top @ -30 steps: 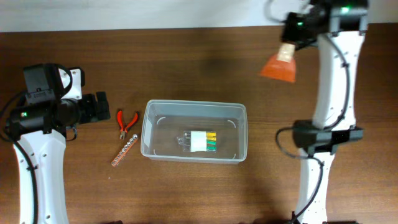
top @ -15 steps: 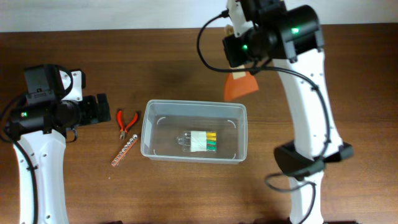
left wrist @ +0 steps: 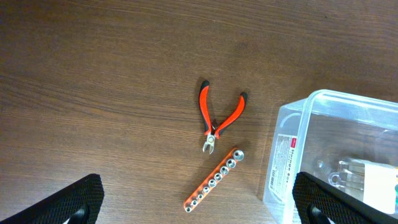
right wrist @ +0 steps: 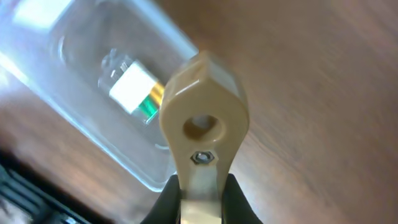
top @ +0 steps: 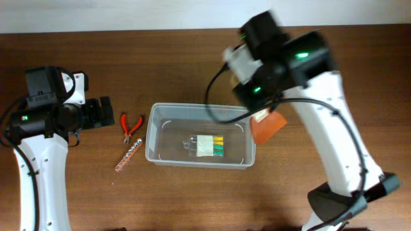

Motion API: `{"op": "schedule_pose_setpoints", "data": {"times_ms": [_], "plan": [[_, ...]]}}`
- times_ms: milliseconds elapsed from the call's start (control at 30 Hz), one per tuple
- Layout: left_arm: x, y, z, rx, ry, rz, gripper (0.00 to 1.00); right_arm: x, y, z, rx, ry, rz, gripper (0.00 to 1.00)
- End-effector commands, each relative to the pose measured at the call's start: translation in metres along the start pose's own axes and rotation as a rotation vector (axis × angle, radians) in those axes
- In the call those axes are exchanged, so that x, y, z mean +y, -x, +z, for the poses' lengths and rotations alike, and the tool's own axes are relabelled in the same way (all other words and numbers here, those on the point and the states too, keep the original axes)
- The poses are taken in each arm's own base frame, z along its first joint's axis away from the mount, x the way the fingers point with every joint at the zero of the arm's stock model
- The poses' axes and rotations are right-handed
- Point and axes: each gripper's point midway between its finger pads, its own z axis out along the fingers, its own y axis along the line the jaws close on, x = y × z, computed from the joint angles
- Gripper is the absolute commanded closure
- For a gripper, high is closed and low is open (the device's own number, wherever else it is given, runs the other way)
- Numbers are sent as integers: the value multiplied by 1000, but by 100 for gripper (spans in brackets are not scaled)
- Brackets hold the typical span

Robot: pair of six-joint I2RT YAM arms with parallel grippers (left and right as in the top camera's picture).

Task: Pack container
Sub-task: 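Lift the scraper with right gripper and carry it into the container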

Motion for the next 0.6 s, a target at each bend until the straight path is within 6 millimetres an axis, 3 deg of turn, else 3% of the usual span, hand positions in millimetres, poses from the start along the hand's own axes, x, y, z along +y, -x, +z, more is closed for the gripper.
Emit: {"op": "schedule_pose_setpoints", "data": {"times_ms": [0, 300, 567], "plan": [[-2, 3, -1, -5, -8, 5, 1, 20, 5, 25, 26, 22, -311, 96], [-2, 3, -1, -5, -8, 4, 1, 47, 31, 96, -54, 41, -752, 96], [-2, 3, -1, -5, -8, 5, 1, 61, 5, 152, 26, 153, -767, 96]]}}
